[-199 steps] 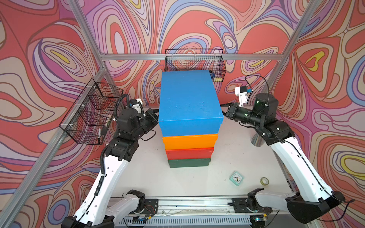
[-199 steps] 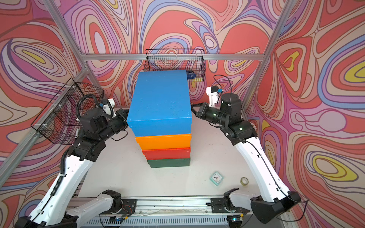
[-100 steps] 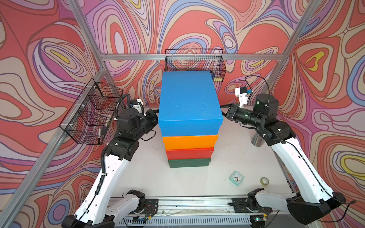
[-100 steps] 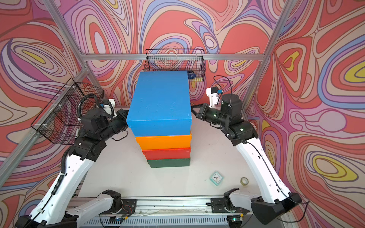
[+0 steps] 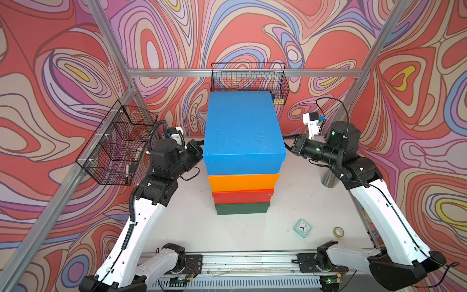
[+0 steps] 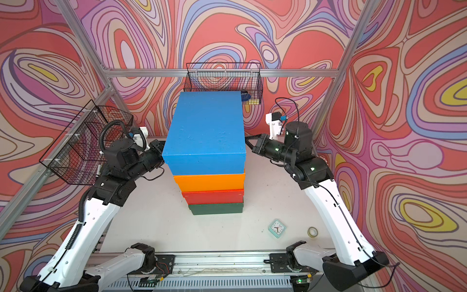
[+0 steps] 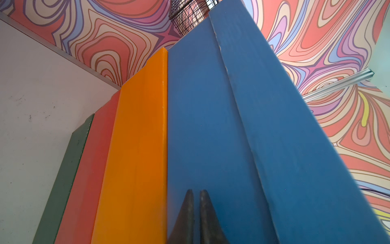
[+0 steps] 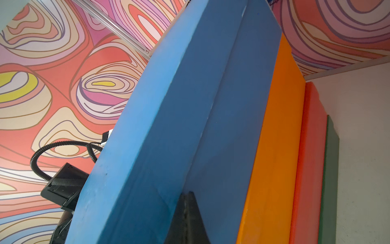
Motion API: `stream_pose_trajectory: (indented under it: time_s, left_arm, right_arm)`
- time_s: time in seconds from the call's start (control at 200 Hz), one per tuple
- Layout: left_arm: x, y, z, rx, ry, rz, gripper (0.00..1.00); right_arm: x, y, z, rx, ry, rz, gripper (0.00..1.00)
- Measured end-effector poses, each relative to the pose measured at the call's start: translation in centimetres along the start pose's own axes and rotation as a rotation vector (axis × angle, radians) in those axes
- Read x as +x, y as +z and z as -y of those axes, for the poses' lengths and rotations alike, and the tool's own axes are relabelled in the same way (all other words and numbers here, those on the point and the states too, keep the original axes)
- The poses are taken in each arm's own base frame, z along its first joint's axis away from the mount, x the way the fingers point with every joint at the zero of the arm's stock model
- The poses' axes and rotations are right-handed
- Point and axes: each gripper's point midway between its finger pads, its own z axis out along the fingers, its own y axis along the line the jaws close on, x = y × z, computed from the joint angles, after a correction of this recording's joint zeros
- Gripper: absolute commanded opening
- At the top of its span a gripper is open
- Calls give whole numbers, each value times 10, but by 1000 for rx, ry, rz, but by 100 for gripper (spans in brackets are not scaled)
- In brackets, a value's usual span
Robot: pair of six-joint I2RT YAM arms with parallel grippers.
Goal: Stack the shoeboxes
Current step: Adjust the shoebox.
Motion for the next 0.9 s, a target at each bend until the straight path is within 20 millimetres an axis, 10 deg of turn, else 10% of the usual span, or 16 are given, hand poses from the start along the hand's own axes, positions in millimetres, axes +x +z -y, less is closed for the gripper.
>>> stream_pose_trajectory:
  time_s: [0.901]
  left_arm:
    - [-17, -24, -6, -85, 81, 75, 13]
  right_arm:
    - [-2, -1, 45, 230, -24, 38, 2]
